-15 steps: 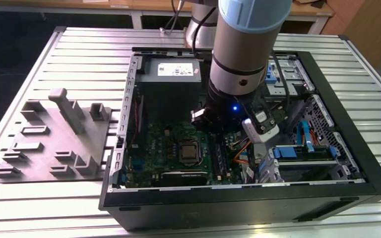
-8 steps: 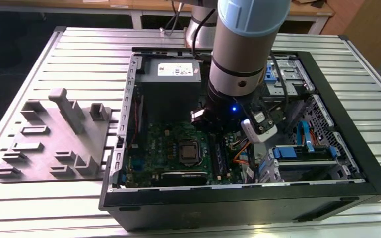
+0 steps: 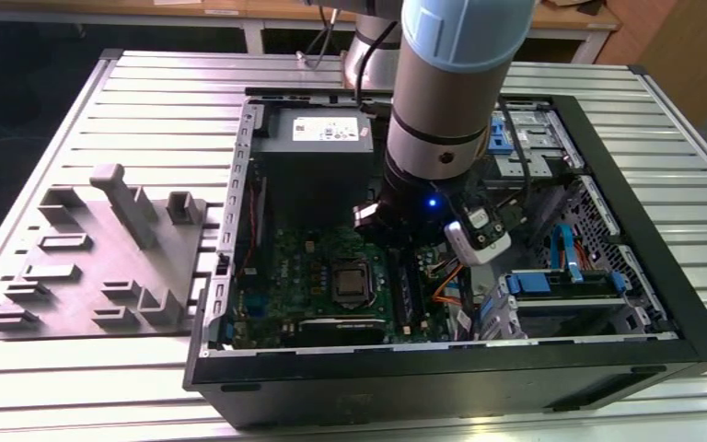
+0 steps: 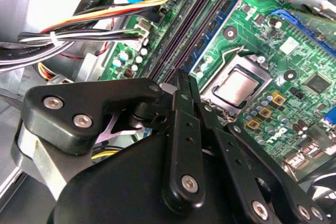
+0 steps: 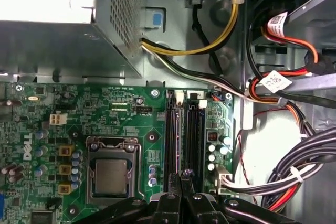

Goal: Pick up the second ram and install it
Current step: 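Insert the second ram into the second slot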

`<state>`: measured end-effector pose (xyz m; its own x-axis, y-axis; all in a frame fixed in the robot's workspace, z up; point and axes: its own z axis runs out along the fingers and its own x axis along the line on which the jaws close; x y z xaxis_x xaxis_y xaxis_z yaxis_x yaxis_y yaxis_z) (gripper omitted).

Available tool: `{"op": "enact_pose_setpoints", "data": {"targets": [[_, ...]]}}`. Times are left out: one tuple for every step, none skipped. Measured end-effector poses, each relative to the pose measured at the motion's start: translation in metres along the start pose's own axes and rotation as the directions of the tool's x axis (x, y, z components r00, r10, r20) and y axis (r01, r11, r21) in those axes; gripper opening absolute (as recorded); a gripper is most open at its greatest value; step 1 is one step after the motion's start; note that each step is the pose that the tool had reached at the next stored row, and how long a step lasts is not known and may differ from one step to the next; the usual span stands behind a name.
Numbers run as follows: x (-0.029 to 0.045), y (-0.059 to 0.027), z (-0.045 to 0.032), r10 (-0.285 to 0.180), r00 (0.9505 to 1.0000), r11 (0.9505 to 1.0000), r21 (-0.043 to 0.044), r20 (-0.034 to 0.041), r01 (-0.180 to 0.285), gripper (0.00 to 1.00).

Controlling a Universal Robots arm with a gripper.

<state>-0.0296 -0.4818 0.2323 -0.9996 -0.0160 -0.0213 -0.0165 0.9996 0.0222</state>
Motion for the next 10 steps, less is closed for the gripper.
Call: {"op": "enact_pose_setpoints", "data": {"targets": [[0.0001,0.0000,0.0006,0.000,1.0000,1.0000,0.0001,0.0000,0.000,0.11],[0.0003,0.0000,0.0012,0.001,1.0000,1.0000,0.0002,0.0000,-0.001,0.11],[0.0006,0.0000,0.0015,0.001,1.0000,1.0000,0.0004,0.0000,-0.001,0.11],[0.0011,0.0000,0.0019,0.001,1.0000,1.0000,0.0004,0.0000,-0.001,0.11],[0.0016,0.0000,0.0021,0.001,1.0000,1.0000,0.0005,-0.0001,-0.001,0.11],[0.0020,0.0000,0.0022,0.001,1.0000,1.0000,0.0006,0.0000,-0.001,0.11],[0.0021,0.0000,0.0024,0.001,1.0000,1.0000,0.0005,0.0000,-0.001,0.11],[0.0021,0.0000,0.0029,0.001,1.0000,1.0000,0.0002,0.0001,-0.001,0.11],[0.0021,0.0000,0.0035,0.001,1.0000,1.0000,0.0000,0.0001,-0.001,0.11],[0.0021,0.0000,0.0040,0.001,1.0000,1.0000,0.0002,0.0001,-0.001,0.11]]}}
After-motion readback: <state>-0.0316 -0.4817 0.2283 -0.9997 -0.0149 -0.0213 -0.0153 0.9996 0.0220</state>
